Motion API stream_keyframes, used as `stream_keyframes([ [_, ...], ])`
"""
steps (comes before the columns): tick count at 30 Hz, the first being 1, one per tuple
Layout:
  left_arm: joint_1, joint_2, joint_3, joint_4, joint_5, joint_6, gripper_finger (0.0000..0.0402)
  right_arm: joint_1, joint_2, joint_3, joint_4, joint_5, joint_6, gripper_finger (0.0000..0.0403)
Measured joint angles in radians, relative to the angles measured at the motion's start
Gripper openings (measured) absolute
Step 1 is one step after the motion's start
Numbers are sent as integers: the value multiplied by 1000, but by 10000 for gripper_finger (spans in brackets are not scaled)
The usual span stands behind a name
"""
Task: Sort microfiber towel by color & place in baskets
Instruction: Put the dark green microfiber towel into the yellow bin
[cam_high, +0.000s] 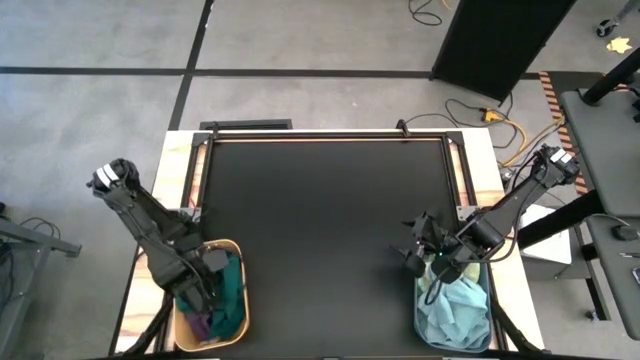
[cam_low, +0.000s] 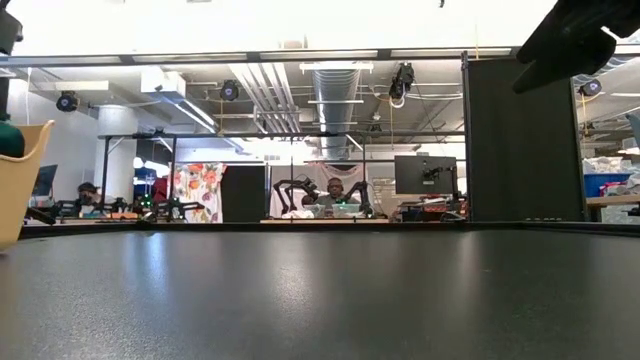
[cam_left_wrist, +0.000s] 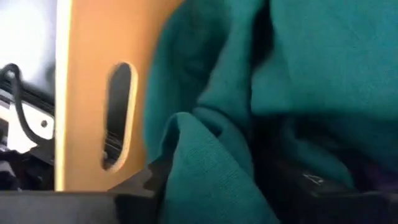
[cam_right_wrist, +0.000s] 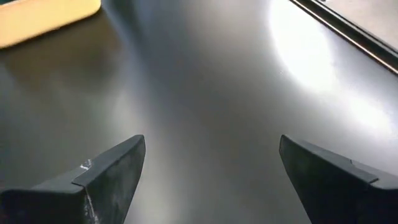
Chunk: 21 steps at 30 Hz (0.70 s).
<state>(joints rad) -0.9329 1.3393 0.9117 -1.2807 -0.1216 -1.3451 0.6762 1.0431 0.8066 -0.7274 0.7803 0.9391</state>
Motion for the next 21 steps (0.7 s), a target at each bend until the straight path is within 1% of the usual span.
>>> stream_keyframes([
  [3, 0, 17, 55, -4, 20, -5, 182, 0, -1, 0, 0, -3, -24, 364],
  [7, 0, 29, 174, -20, 29, -7, 215, 0, -2, 0, 0, -3, -49, 364],
  [9, 0, 33, 235, -17, 2, -23, 226, 0, -2, 1, 0, -3, -51, 364],
  [13, 0, 54, 315, -11, -102, -41, 232, 0, -2, 1, 0, -3, -50, 364],
  [15, 1, 76, 319, -4, -108, -34, 232, 0, -1, -2, 0, -3, -50, 364],
  [18, 1, 116, 284, 51, -96, -26, 231, 0, -1, -8, 0, -3, -49, 364],
  [21, -2, 159, 215, 189, -66, -22, 231, 0, -1, -11, 0, -7, -43, 364],
])
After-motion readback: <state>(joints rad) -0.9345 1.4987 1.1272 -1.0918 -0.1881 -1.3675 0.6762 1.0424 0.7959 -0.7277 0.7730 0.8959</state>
